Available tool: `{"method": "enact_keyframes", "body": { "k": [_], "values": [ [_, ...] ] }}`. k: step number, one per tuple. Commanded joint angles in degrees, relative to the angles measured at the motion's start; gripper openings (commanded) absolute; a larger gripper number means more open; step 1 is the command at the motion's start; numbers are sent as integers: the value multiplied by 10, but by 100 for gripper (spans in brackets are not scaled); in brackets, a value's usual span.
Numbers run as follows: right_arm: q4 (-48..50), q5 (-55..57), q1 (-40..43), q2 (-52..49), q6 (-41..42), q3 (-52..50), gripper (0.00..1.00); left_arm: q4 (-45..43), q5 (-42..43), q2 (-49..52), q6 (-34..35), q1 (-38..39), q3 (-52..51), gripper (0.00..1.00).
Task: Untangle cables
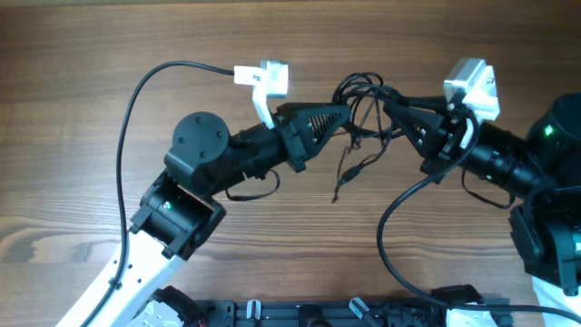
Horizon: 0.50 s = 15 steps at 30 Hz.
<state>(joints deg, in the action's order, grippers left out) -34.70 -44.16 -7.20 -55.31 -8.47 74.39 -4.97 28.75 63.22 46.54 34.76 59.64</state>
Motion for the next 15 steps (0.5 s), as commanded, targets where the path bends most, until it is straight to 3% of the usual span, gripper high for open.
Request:
{"method": "enact_keyframes", "body": {
  "k": [1,9,11,12,13,14,15],
  "values": [
    [-34,37,5,2,-50,3,4,-8,-38,-5,8,-52,4,4],
    [-59,37,5,2,-81,3,4,-9,-44,-6,1,-70,4,4],
    [-59,37,5,4,-94,3,5,-8,-44,-6,-38,-70,4,4],
    [-56,37,5,5,-104,3,15,-5,-36,-6,-77,-70,4,4],
    [-48,37,5,5,-111,3,53,-3,-14,-6,-121,-70,4,4],
    [-30,39,5,5,-122,3,74,4,28,-6,-181,-70,4,4],
    [-18,39,5,5,-131,3,77,7,61,-6,-214,-70,4,4]
  ]
}}
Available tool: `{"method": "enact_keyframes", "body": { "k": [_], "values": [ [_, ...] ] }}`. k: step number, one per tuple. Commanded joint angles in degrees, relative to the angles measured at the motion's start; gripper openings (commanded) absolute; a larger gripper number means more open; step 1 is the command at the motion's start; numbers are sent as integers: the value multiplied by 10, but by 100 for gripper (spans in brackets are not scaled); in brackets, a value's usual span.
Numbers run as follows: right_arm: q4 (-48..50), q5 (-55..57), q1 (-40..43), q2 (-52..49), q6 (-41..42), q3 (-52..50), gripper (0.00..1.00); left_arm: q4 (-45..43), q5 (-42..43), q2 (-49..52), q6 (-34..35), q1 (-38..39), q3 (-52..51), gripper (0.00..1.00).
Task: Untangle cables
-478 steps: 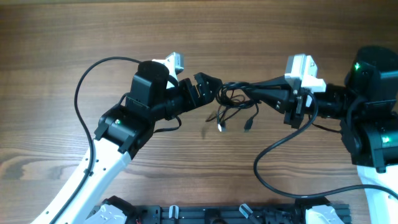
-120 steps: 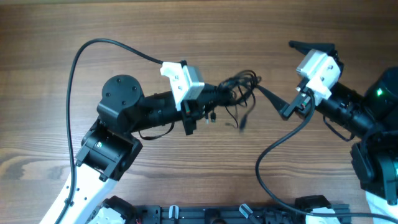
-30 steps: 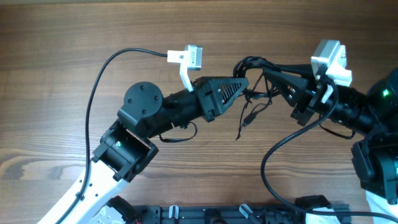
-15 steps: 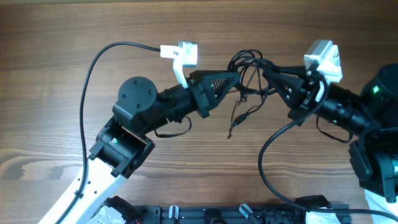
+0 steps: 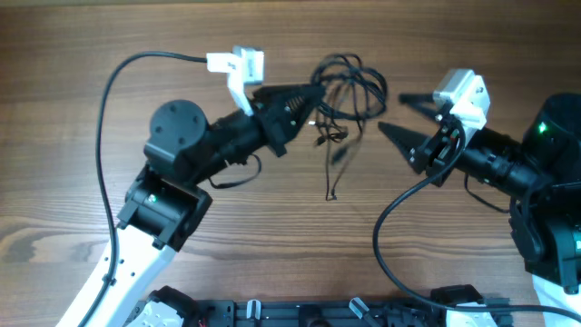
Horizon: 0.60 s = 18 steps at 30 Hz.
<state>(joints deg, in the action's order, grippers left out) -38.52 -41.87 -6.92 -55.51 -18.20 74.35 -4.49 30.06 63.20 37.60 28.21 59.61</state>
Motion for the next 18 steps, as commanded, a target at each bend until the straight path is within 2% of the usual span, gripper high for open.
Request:
{"method": "enact_keyframes", "body": {
  "k": [1,3,10,12,15,18],
  "values": [
    [29,16,2,8,-48,3,80,9,57,-6,-143,-5,4,4],
    [39,-9,2,8,-115,3,87,28,61,-6,-154,-4,4,3],
    [-14,-56,2,7,-353,3,88,23,91,-6,-170,25,4,4],
    [-19,-59,2,7,-371,3,86,23,91,-5,-191,39,4,4],
    [-20,-63,2,8,-391,3,75,23,86,-5,-192,42,4,4],
    [-26,-88,2,18,-451,3,76,24,47,-5,-181,42,4,4]
  ]
}}
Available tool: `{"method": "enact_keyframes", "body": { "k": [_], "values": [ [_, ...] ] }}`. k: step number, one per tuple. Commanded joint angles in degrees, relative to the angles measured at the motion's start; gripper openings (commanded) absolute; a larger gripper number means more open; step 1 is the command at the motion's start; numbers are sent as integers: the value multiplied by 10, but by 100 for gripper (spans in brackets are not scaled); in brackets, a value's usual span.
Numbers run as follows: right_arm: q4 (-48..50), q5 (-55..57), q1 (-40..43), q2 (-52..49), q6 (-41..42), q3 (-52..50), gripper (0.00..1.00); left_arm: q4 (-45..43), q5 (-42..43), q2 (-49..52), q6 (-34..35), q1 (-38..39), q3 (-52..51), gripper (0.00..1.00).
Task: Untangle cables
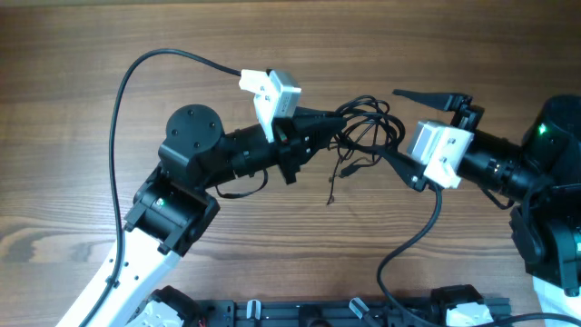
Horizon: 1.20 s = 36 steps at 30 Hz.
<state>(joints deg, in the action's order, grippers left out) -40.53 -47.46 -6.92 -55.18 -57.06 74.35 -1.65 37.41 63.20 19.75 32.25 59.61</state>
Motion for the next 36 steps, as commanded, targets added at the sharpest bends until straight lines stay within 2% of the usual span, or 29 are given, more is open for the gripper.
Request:
{"method": "enact_keyframes", "body": {
  "k": [1,3,5,14,22,25,36],
  "values": [
    [-12,-38,2,21,-86,3,77,-5,-40,-5,14,2,4,4],
    [-33,-46,2,37,-153,3,79,-4,-42,-5,20,2,4,4],
    [-41,-53,2,43,-181,3,80,-4,-42,-4,37,2,4,4],
    [-50,-83,2,15,-195,3,79,-24,-27,0,45,40,4,4],
    [-65,-24,2,10,-195,3,67,-51,7,0,29,43,4,4],
    [-63,-15,2,10,-195,3,66,-49,31,0,-2,43,4,4],
    [-21,-14,2,3,-210,3,68,-31,73,1,0,43,4,4]
  ]
}}
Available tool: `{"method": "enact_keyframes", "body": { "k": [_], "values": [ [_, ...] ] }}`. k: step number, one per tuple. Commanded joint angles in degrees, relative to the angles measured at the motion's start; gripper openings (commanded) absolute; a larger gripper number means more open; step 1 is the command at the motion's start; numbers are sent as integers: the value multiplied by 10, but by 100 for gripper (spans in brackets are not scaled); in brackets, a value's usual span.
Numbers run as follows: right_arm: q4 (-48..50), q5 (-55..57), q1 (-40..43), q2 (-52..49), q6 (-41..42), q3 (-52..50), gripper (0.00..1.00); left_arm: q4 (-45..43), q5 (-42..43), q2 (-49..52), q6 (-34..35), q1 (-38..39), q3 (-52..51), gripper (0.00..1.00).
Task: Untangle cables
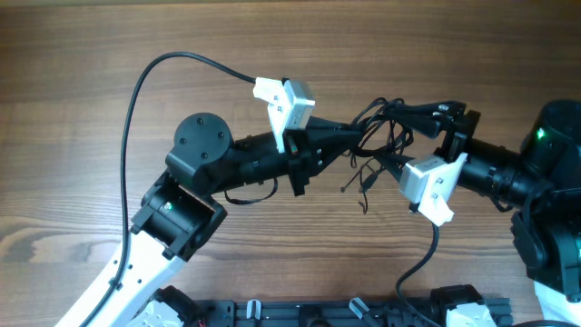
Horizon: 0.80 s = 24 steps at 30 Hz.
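Observation:
A tangle of thin black cables (379, 127) hangs between my two grippers above the wooden table (272, 45). Two loose plug ends (365, 184) dangle below it. My left gripper (352, 136) comes in from the left and is shut on the left side of the tangle. From the right, my right gripper (398, 134) is rolled on its side, its white camera turned toward the front. Its upper finger (418, 110) lies over the top loops and the lower finger sits under them, so the jaws stand apart around the tangle's right side.
A thick black camera lead (145, 100) arcs from the left wrist over the table's left half. Another lead (427, 259) drops from the right wrist toward the front edge. A black rail with clamps (309, 313) runs along the front.
My right gripper has moved left and a little down, so its open fingers now straddle the tangle instead of standing beside it. My left gripper, still holding the cables, has shifted slightly right.
Both grippers first held the tangle between them. Then the right one was open and drawn back while the left held the cables further left. The right gripper was then rolled over and open near the tangle, and now surrounds its right side.

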<state>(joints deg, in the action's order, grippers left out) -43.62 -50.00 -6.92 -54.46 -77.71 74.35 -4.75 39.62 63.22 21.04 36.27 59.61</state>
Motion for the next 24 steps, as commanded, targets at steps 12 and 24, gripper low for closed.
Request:
{"method": "enact_keyframes", "body": {
  "k": [12,24],
  "values": [
    [-34,26,2,-21,-3,3,7,-35,28,1,-28,2,4,4],
    [-32,26,2,2,-1,3,4,88,-277,1,97,2,4,4]
  ]
}}
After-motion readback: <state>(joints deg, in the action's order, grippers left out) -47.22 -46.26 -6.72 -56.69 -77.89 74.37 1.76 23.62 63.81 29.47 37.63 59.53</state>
